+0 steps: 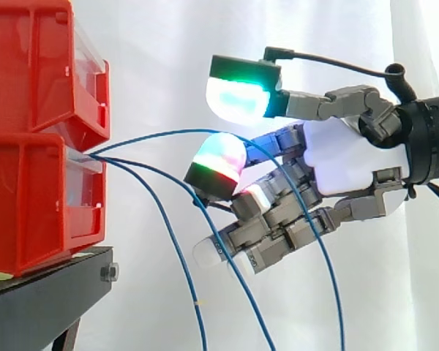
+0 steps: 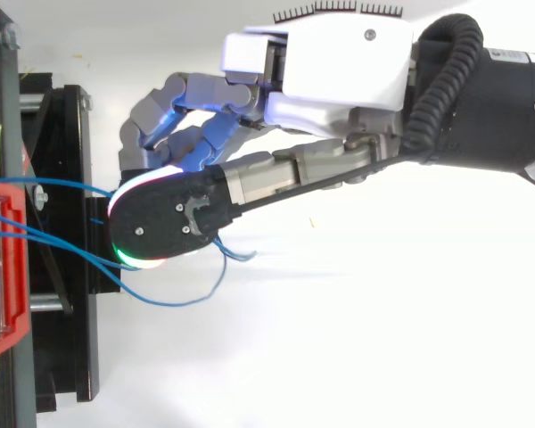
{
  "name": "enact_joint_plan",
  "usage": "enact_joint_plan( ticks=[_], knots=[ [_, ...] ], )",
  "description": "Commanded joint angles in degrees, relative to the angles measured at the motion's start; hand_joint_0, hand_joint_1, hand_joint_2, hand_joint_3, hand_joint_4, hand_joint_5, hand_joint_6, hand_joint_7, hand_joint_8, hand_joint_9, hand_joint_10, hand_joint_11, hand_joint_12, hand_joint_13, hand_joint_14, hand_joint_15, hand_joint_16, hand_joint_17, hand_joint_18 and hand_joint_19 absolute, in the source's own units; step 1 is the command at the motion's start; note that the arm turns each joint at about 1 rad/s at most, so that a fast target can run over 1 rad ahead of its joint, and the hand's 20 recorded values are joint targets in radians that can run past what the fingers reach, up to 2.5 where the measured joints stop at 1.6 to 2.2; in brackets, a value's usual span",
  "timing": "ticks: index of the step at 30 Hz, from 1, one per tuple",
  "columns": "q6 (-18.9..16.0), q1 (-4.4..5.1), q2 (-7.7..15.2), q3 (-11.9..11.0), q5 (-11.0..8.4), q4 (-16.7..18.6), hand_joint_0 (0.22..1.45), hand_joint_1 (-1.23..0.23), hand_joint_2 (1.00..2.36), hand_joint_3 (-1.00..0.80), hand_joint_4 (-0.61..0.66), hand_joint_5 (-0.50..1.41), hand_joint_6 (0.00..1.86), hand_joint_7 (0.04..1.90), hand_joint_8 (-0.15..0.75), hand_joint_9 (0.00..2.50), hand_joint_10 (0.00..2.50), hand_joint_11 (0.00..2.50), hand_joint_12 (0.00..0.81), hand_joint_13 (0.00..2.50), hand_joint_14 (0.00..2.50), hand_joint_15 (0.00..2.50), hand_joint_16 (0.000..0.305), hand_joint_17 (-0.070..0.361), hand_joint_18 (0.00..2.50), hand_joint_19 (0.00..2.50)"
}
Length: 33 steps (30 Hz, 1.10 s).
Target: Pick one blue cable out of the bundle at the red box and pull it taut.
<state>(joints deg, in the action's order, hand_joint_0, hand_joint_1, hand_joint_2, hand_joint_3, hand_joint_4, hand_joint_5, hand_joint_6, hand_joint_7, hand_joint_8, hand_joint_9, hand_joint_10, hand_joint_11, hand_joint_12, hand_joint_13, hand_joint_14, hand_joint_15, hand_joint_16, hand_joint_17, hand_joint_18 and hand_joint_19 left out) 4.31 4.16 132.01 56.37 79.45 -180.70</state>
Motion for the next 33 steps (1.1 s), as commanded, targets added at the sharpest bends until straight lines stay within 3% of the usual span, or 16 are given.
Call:
enact_joint_plan(
  ticks=[1, 15, 17, 19, 24, 33],
  knots=[
    [0.00, -0.03, 0.00, -0.03, 0.00, 0.00, 0.59, -0.48, 1.01, -0.31, 0.09, -0.20, 0.90, 0.94, 0.325, 0.88, 0.02, 1.02, 0.387, 0.45, 0.01, 0.33, 0.052, 0.116, 0.40, 0.28],
    [1.05, -0.56, 0.09, 0.06, 0.00, 0.26, 0.60, -0.62, 1.02, -0.17, 0.12, -0.21, 0.92, 0.93, 0.324, 0.87, 0.01, 1.04, 0.390, 0.46, 0.01, 0.31, 0.052, 0.116, 0.43, 0.26],
    [1.32, -0.56, 0.00, 0.06, -0.09, 0.26, 0.60, -0.62, 1.02, -0.19, 0.14, -0.21, 0.92, 0.93, 0.323, 0.87, 0.01, 1.04, 0.391, 0.46, 0.01, 0.31, 0.051, 0.116, 0.43, 0.26],
    [1.49, -0.56, 0.00, 0.06, -0.26, 0.26, 0.57, -0.63, 1.01, -0.35, 0.14, -0.21, 0.92, 0.91, 0.328, 0.87, 0.01, 1.04, 0.394, 0.46, 0.01, 0.31, 0.052, 0.117, 0.44, 0.26],
    [2.64, -0.56, 0.00, 0.06, -0.35, 0.26, 0.55, -0.61, 1.00, -0.43, 0.14, -0.21, 0.92, 0.92, 0.330, 0.87, 0.01, 1.04, 0.398, 0.46, 0.01, 0.31, 0.053, 0.120, 0.44, 0.26],
    [3.87, -0.56, 0.00, 0.06, -0.35, 0.09, 0.62, -0.75, 1.02, -0.22, 0.07, -0.21, 0.93, 0.95, 0.320, 0.86, 0.01, 1.05, 0.387, 0.47, 0.01, 0.30, 0.051, 0.115, 0.45, 0.24]
  ],
)
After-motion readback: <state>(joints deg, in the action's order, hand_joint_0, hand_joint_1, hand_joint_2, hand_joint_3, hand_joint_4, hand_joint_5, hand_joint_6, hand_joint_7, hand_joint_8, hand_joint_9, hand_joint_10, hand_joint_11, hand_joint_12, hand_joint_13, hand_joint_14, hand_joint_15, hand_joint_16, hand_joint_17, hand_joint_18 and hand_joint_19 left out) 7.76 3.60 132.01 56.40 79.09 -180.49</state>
